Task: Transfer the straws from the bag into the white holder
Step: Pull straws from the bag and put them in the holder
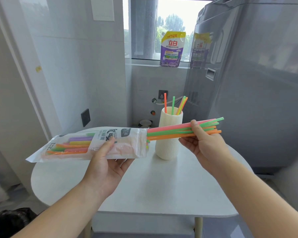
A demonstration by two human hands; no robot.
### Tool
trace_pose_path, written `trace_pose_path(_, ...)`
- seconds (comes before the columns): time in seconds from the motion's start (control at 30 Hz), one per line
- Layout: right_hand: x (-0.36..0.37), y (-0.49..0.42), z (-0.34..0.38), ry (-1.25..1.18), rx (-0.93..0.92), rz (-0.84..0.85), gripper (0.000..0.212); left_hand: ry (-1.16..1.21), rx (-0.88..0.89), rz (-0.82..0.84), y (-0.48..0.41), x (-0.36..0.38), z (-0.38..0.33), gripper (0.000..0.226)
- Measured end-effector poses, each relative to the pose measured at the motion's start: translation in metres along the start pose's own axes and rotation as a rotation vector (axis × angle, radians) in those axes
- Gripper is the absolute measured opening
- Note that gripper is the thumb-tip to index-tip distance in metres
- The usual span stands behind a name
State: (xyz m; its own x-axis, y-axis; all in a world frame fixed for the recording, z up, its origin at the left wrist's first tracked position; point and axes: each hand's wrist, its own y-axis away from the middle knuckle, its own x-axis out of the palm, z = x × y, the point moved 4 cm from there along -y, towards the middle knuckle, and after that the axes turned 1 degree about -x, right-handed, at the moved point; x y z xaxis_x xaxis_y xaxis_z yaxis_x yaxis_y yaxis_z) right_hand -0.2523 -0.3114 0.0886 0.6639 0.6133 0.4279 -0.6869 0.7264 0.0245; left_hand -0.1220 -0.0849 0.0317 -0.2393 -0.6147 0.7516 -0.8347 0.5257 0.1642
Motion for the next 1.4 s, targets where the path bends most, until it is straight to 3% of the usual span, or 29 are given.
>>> trace_pose_path(0.37,-0.014,0.000,0.043,0.055,-0.133,0.034,0.022,0.008,0.026,-0.031,-0.005,-0.004,-0.006,0.033)
trace_pose_path(0.93,-0.005,0.010,0.133,0.353,-0.552,-0.119,0.011,-0.039,-0.021,-0.020,-0.009,-0.008,0.010,0.022)
trace_pose_path(1.07,0.004,0.015,0.148,0.406,-0.625,-0.124,0.010,-0.049,-0.048,0.002,-0.007,-0.001,0.021,0.031)
trace_pose_path(1.4,0.012,0.007,0.155,0.598,-0.652,-0.124,0.012,-0.071,-0.063,0.038,-0.005,0.005,0.028,0.036)
